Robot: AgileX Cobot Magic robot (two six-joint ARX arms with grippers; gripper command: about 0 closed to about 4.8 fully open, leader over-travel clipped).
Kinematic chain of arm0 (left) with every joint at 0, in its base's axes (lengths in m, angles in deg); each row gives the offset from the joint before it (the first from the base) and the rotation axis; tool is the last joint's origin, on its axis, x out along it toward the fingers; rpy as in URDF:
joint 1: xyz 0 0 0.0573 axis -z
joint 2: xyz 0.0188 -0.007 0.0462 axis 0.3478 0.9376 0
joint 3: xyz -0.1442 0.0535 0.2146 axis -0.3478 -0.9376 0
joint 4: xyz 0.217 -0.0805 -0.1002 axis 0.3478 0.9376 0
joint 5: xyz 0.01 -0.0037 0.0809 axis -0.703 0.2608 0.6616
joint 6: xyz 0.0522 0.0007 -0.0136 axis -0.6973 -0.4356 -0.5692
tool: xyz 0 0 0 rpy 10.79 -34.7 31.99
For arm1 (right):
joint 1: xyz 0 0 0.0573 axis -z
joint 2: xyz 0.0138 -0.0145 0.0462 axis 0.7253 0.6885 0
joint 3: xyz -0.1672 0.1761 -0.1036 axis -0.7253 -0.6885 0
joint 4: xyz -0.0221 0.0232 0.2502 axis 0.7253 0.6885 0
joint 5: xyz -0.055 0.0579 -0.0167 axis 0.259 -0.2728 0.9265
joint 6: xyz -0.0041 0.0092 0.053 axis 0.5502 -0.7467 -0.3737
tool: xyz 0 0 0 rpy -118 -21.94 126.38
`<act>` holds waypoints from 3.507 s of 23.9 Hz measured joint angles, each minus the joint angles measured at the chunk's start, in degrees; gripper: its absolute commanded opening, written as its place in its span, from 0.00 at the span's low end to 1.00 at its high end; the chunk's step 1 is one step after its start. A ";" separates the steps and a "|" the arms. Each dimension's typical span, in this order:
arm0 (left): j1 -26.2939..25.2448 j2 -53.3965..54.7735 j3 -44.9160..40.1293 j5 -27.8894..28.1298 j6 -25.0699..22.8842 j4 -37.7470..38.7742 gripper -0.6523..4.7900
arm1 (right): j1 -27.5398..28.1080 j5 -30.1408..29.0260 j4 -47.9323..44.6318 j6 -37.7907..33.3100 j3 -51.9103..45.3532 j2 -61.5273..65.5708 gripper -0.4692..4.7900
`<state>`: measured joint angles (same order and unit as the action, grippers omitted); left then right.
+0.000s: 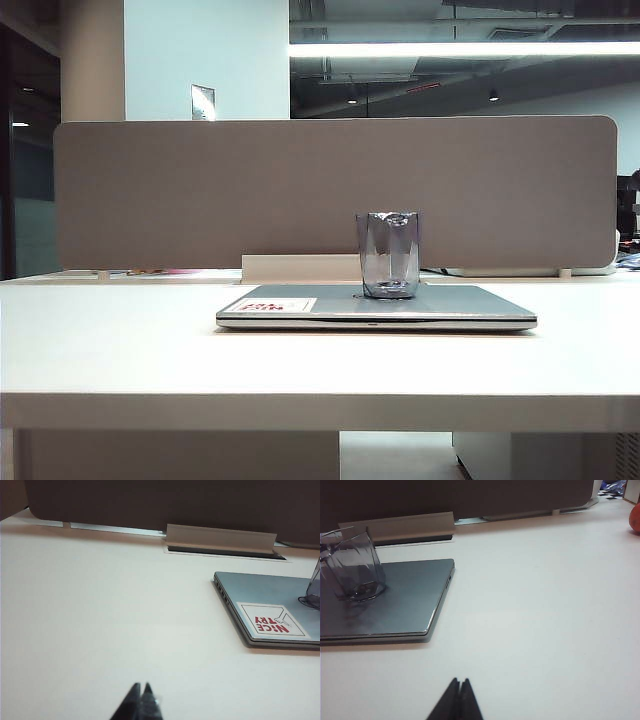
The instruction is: Pick up the water cup and place it on the side of the laptop close to you.
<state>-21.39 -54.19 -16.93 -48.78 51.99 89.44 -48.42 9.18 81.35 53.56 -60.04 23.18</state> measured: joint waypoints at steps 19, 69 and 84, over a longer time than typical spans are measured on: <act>0.00 0.00 0.00 0.00 0.00 -0.02 0.11 | -0.02 -0.26 0.00 -0.44 0.00 0.00 0.08; 26.45 67.32 29.88 -6.73 1.29 -36.74 0.11 | -0.04 -16.26 -2.99 -3.50 0.00 0.02 0.08; 35.10 98.25 47.58 -4.20 1.29 -46.18 0.11 | -0.07 -16.24 -2.40 -3.50 0.00 0.02 0.08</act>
<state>13.71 44.05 30.66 -52.97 53.28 43.26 -48.49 -7.06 78.95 50.07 -60.04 23.21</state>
